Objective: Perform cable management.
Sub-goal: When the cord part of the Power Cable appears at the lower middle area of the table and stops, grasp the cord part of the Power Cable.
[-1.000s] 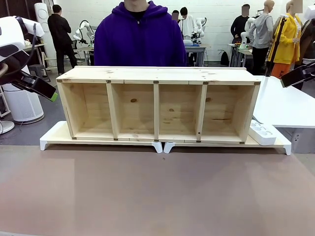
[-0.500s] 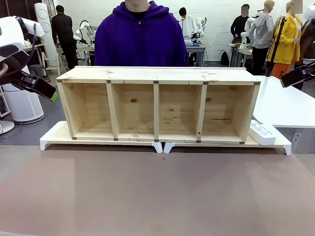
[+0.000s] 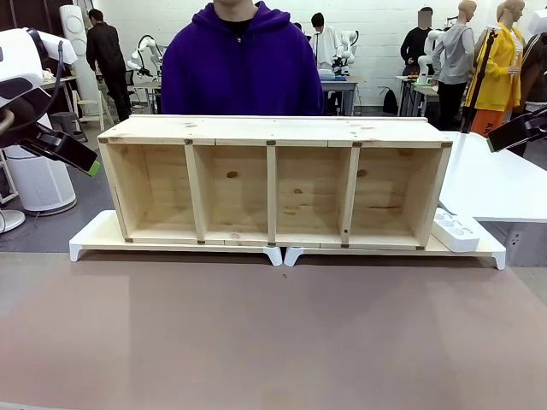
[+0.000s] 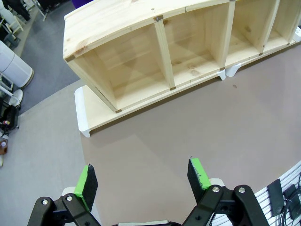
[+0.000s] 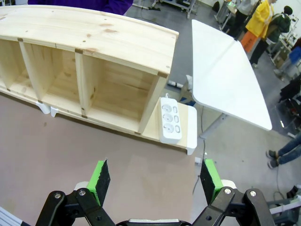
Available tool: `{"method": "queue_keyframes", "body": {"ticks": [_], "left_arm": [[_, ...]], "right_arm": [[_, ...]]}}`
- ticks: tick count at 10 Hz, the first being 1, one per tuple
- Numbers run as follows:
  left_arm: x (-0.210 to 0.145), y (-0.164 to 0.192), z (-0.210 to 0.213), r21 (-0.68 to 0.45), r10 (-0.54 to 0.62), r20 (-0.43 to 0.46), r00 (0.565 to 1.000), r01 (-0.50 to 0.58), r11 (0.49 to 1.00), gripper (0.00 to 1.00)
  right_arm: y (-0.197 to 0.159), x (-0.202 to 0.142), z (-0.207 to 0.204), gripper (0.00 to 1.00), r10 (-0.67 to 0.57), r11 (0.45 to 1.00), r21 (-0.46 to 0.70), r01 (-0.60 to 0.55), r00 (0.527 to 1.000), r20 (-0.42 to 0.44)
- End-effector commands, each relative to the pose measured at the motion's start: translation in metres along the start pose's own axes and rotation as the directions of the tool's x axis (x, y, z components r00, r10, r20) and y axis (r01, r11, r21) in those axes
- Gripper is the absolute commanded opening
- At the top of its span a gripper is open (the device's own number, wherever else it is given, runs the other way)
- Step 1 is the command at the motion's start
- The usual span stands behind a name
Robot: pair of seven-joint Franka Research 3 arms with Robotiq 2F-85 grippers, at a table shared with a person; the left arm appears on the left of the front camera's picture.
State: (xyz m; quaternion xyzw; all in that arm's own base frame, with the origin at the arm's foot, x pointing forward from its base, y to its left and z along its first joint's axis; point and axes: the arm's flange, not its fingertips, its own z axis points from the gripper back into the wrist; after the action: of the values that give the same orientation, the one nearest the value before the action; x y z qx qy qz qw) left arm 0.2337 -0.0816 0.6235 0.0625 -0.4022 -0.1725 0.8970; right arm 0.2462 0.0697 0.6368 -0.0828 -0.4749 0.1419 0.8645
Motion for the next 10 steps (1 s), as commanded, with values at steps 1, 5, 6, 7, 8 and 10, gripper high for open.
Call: {"method": "queue_keyframes", "body": {"ticks": [1, 5, 6, 7, 8, 10], "left_arm": [[0.0015, 0.0007, -0.0008, 0.003, -0.011, 0.008, 1.000, 0.011, 1.000, 1.00], [0.0015, 0.0007, -0.0008, 0.003, -0.011, 0.008, 1.000, 0.011, 1.000, 1.00], [0.0015, 0.0007, -0.0008, 0.003, -0.011, 0.008, 1.000, 0.011, 1.000, 1.00], [0.0015, 0.0007, -0.0008, 0.003, -0.011, 0.008, 1.000, 0.011, 1.000, 1.00], [0.0015, 0.0007, -0.0008, 0.003, -0.011, 0.008, 1.000, 0.011, 1.000, 1.00], [0.0015, 0.0007, -0.0008, 0.003, -0.011, 0.008, 1.000, 0.011, 1.000, 1.00]], "right_arm": [[0.0005, 0.0021, -0.0047, 1.00, 0.004, 1.000, 0.004, -0.004, 1.000, 0.008], [0.0005, 0.0021, -0.0047, 1.00, 0.004, 1.000, 0.004, -0.004, 1.000, 0.008], [0.0005, 0.0021, -0.0047, 1.00, 0.004, 1.000, 0.004, -0.004, 1.000, 0.008], [0.0005, 0.0021, -0.0047, 1.00, 0.004, 1.000, 0.004, -0.004, 1.000, 0.008], [0.0005, 0.0021, -0.0047, 1.00, 0.004, 1.000, 0.004, -0.004, 1.000, 0.008], [0.0005, 0.0021, -0.0047, 1.00, 0.004, 1.000, 0.004, -0.004, 1.000, 0.008]]}}
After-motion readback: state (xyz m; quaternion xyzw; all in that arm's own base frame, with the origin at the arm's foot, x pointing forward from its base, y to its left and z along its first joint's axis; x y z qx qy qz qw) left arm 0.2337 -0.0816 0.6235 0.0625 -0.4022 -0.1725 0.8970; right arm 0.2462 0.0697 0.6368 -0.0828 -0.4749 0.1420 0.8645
